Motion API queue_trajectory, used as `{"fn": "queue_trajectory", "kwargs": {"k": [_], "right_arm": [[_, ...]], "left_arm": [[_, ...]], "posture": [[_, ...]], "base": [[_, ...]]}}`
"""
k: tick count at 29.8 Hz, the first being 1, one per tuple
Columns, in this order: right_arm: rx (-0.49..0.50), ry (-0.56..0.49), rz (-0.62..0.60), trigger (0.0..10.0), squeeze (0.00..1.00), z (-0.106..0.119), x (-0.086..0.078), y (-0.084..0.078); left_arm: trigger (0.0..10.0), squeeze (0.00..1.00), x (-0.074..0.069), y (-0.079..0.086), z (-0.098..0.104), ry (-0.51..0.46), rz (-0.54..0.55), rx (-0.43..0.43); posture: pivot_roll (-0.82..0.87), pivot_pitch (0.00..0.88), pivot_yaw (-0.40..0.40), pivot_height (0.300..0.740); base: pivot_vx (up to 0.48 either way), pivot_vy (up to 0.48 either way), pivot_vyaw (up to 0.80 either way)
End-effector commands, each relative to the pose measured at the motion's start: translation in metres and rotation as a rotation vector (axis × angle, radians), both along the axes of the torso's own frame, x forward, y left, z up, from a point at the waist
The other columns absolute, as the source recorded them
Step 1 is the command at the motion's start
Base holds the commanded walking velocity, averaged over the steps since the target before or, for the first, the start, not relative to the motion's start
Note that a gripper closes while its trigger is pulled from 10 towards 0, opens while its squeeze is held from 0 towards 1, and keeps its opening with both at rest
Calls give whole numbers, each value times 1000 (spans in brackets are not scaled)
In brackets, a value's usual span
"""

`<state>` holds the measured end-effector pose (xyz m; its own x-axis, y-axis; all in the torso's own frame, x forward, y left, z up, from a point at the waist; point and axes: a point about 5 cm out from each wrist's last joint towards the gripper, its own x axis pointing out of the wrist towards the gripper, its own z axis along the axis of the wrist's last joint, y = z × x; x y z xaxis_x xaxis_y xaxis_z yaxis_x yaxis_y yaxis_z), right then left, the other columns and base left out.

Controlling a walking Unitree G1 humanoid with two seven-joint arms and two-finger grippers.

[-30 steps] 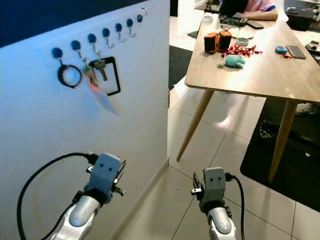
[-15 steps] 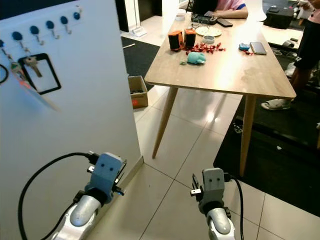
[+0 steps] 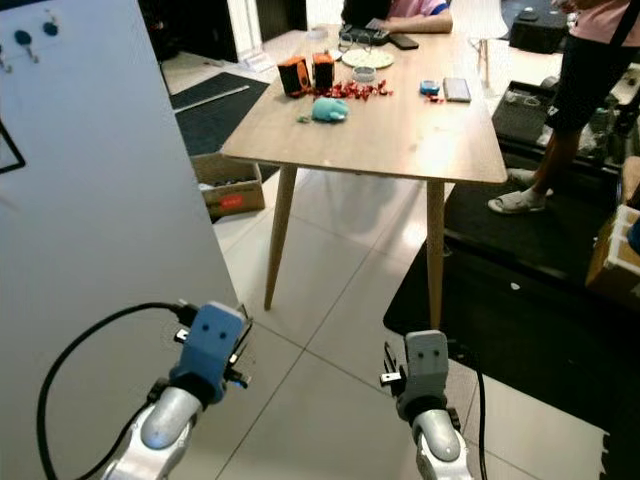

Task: Hang keys on a hook

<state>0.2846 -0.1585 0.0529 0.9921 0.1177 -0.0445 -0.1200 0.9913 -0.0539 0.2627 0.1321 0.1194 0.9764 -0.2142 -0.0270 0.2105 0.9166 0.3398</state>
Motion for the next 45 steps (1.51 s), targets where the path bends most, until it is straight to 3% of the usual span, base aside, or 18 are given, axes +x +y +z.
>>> {"fn": "queue_trajectory", "kwargs": {"k": [1, 16, 23, 31, 34, 38, 45], "right_arm": [[4, 33, -17, 10000, 0, -8, -5, -4], [1, 52, -15, 10000, 0, -15, -9, -2], [-13, 97, -20, 10000, 0, -27, -16, -5], [-61, 237, -27, 10000, 0, -58, -34, -12], [-78, 341, -13, 10000, 0, -77, -49, -13], [-97, 413, -14, 10000, 0, -91, -62, -16], [-109, 516, -24, 10000, 0, -108, -82, -20]], "left_arm": [[10000, 0, -2, -2, -3, 12, -7, 2], [10000, 0, -4, -2, -6, 17, -14, 11], [10000, 0, -8, 1, -21, 56, -2, 29], [10000, 0, -24, 26, -76, 204, 31, 139], [10000, 0, -41, 37, -109, 362, 24, 162], [10000, 0, -53, 45, -126, 461, 54, 120], [10000, 0, -62, 62, -140, 505, 115, 112]], "posture": [[118, 173, 32, 740], [120, 176, 35, 740], [121, 181, 35, 740], [110, 170, 30, 740], [109, 164, 26, 740], [108, 160, 25, 740], [109, 151, 24, 740]], "base": [[0, 0, 0], [0, 0, 0], [0, 0, 0], [0, 0, 0], [0, 0, 0], [0, 0, 0], [0, 0, 0]]}}
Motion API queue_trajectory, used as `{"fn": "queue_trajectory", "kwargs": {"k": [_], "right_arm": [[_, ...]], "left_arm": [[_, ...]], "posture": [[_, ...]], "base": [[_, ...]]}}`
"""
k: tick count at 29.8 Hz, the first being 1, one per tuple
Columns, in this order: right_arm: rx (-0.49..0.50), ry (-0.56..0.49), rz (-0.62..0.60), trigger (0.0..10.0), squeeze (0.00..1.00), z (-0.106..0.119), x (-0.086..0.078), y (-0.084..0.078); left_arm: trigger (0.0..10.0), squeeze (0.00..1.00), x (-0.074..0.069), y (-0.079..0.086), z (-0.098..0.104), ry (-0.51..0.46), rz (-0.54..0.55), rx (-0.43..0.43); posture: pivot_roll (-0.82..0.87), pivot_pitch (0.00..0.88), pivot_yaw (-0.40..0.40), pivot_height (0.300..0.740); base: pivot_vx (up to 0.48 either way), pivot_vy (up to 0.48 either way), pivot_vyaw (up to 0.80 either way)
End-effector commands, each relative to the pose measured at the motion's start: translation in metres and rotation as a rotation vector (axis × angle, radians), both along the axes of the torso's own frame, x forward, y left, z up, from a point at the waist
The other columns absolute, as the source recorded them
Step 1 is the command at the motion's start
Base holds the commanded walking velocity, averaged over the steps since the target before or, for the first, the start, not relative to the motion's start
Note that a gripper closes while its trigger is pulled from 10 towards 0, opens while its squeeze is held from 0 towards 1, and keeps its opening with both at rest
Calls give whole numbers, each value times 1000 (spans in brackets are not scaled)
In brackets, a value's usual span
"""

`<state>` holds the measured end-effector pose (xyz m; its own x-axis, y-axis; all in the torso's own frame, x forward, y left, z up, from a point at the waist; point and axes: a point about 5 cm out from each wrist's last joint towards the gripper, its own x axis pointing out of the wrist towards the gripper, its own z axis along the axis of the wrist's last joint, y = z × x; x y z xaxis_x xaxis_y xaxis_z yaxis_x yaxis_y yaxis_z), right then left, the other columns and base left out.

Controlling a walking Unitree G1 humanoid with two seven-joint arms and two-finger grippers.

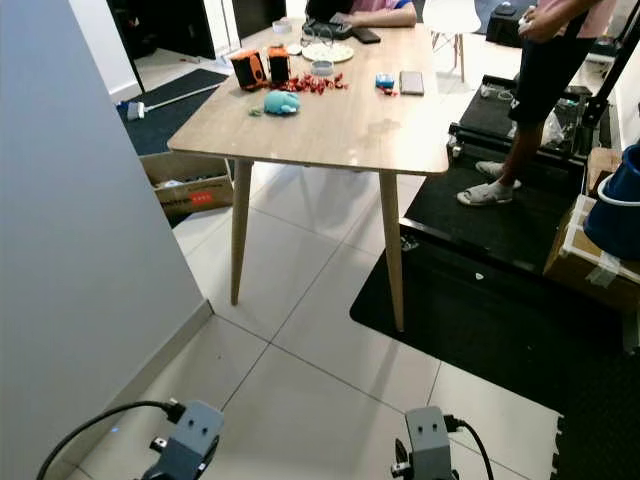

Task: Hang keys on a hook

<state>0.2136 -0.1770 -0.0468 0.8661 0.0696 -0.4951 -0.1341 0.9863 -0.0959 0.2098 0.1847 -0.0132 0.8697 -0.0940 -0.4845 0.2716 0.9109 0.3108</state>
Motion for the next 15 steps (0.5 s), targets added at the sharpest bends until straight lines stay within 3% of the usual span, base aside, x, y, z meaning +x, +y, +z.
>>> {"fn": "queue_trajectory", "kwargs": {"k": [1, 15], "right_arm": [[-4, 55, -4, 10000, 0, -10, -13, -1], [26, -3, 2, 10000, 0, -3, -3, 5]], "left_arm": [[10000, 0, -11, 12, -9, 24, 7, 39], [10000, 0, -2, -4, -13, 10, -79, 14]], "posture": [[106, 149, 25, 740], [54, 121, 43, 740]], "base": [[0, 0, 0], [0, 0, 0]]}}
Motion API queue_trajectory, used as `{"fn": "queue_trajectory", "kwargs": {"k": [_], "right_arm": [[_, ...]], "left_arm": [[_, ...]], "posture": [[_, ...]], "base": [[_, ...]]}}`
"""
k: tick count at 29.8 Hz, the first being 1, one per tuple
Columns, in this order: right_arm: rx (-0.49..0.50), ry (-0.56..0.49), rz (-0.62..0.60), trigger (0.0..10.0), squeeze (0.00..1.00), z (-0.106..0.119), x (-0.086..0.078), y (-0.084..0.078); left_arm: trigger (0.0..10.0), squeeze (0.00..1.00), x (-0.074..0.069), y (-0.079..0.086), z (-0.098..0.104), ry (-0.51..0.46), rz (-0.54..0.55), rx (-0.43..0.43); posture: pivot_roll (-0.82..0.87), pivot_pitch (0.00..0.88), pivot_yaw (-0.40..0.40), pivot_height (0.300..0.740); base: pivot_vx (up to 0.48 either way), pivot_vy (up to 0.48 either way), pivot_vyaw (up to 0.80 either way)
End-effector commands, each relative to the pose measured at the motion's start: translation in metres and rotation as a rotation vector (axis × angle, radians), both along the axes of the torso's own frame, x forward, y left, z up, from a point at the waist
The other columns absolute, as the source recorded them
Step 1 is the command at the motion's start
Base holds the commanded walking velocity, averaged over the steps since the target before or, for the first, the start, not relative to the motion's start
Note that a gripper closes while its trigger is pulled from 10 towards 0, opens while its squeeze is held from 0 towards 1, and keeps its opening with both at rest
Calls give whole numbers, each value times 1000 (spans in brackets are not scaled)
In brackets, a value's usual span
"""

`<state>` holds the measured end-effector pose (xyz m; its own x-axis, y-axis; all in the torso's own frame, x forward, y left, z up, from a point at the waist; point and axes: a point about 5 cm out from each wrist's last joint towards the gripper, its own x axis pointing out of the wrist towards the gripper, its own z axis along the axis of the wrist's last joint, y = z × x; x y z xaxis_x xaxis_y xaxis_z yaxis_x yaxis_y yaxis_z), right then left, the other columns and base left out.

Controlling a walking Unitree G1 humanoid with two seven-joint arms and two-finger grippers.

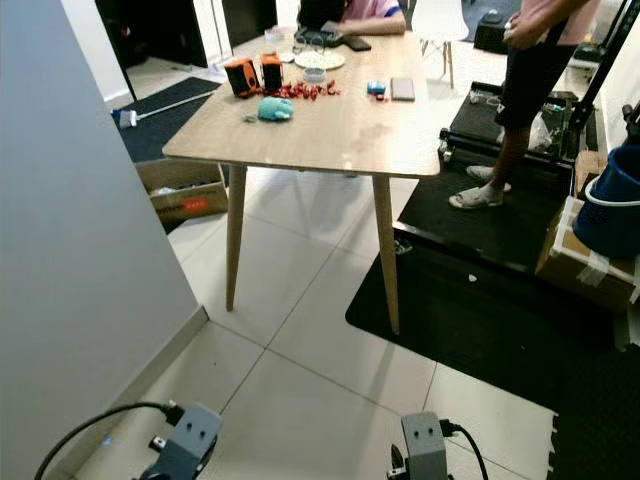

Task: Hang keys on a hook

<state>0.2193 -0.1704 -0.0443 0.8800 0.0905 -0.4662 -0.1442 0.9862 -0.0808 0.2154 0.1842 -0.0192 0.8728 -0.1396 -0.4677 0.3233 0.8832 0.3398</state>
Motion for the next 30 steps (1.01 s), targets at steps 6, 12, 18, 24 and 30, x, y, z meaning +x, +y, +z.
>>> {"fn": "queue_trajectory", "kwargs": {"k": [6, 12, 18, 24, 30], "right_arm": [[-10, 72, -15, 10000, 0, -14, -21, -4], [-13, 83, -17, 10000, 0, -16, -25, -5], [-5, 68, -13, 10000, 0, -14, -23, -4], [13, 46, -6, 10000, 0, -12, -19, -1], [15, 40, 5, 10000, 0, -11, -19, 1]], "left_arm": [[10000, 0, -8, -6, -14, 64, -11, -23], [10000, 0, -8, -6, -17, 65, -8, -21], [10000, 0, -8, -8, -17, 54, -18, -15], [10000, 0, -7, -8, -16, 40, -20, -17], [10000, 0, -6, -9, -15, 21, -25, -22]], "posture": [[39, 111, 47, 740], [33, 110, 44, 740], [35, 112, 42, 740], [40, 117, 39, 740], [45, 125, 36, 740]], "base": [[0, 0, 0], [0, 0, 0], [0, 0, 0], [0, 0, 0], [385, 0, 0]]}}
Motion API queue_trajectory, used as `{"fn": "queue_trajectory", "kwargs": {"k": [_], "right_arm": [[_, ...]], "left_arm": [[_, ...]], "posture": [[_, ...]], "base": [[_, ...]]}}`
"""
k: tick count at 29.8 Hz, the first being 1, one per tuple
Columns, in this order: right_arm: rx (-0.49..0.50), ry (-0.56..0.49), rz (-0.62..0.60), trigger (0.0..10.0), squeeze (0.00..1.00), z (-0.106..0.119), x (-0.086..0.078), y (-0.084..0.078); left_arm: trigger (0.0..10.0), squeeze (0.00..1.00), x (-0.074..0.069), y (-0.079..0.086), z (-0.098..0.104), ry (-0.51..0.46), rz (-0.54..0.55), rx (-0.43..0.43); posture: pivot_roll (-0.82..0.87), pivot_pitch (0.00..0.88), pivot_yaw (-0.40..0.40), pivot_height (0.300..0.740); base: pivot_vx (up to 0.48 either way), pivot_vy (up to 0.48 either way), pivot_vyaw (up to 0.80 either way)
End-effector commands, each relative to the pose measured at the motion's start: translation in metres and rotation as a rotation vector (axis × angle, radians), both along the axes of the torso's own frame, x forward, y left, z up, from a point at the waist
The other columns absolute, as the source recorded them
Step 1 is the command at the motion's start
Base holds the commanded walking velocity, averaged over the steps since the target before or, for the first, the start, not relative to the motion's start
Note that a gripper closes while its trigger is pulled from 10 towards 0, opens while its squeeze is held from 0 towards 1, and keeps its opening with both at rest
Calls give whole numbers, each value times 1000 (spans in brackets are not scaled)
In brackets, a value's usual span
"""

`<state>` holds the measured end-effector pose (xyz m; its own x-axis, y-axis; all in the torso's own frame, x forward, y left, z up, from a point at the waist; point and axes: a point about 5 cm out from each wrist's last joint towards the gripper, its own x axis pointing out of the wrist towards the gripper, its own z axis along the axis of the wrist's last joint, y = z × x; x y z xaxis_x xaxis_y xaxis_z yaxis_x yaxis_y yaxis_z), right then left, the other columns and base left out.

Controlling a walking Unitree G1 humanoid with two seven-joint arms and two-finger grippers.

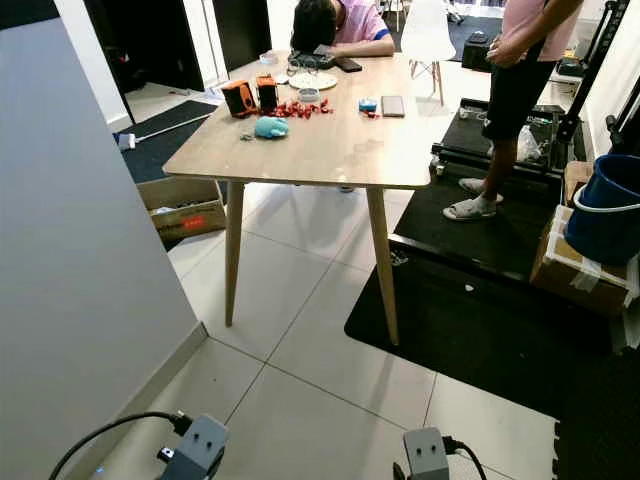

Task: Hang keys on a hook

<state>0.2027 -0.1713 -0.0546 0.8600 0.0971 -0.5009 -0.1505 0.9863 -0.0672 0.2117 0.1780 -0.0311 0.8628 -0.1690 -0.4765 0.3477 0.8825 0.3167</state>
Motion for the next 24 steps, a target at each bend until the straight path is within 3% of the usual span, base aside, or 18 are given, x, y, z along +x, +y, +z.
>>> {"fn": "queue_trajectory", "kwargs": {"k": [1, 24], "right_arm": [[7, -2, 5, 10000, 0, -1, -2, 3], [13, -4, 25, 10000, 0, -1, -3, 7]], "left_arm": [[10000, 0, -2, -2, -3, 7, -1, 0], [10000, 0, -2, -1, -4, 6, 2, 6]], "posture": [[46, 126, 35, 740], [53, 136, 36, 740]], "base": [[480, 0, 0], [454, 0, 0]]}}
